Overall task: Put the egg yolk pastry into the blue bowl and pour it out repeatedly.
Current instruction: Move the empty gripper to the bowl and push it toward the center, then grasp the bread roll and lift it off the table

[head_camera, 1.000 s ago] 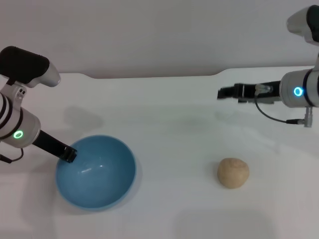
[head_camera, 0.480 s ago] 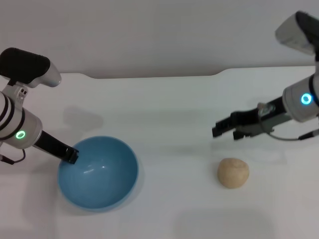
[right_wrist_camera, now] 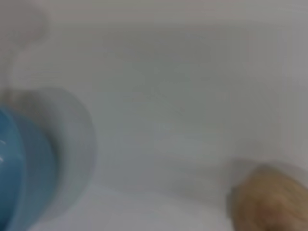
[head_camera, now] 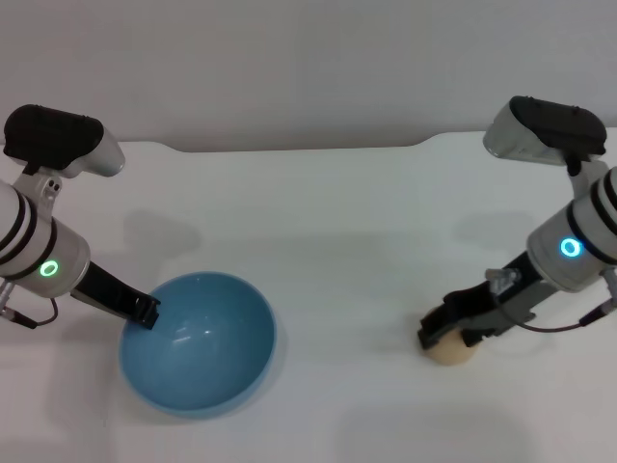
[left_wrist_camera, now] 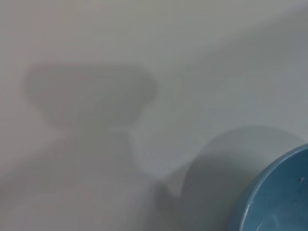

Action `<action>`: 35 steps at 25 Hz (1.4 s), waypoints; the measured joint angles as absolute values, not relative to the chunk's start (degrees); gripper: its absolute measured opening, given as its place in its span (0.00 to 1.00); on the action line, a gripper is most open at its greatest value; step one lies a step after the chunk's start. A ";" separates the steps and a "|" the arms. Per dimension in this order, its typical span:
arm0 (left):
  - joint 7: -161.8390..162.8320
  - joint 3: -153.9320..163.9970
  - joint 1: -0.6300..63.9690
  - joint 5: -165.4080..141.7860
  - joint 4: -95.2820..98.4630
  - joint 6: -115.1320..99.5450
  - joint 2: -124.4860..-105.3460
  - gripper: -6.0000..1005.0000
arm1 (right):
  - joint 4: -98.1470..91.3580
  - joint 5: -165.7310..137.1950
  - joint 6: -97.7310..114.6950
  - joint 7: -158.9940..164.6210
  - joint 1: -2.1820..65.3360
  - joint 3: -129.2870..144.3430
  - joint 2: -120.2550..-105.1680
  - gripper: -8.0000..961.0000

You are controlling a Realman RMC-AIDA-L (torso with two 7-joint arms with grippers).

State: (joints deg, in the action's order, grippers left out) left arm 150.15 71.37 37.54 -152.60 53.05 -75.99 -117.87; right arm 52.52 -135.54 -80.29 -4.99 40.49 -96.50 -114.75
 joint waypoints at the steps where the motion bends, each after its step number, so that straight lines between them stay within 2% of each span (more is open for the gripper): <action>1: 150.18 71.34 37.55 -152.56 53.00 -75.93 -117.89 0.01 | 52.83 -136.65 -81.19 -4.70 40.53 -96.89 -114.76 0.63; 13: 150.21 71.28 37.71 -152.58 52.91 -75.92 -117.86 0.01 | 60.10 -145.88 -91.80 -3.94 41.60 -102.93 -114.61 0.63; 35: 150.12 71.38 38.17 -152.58 52.23 -75.07 -117.85 0.01 | 53.74 -150.99 -82.46 -4.49 42.72 -102.79 -114.87 0.63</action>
State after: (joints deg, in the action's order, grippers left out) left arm 150.12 71.38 38.17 -152.58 52.23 -75.07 -117.85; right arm 53.74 -150.99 -82.46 -4.49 42.72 -102.79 -114.87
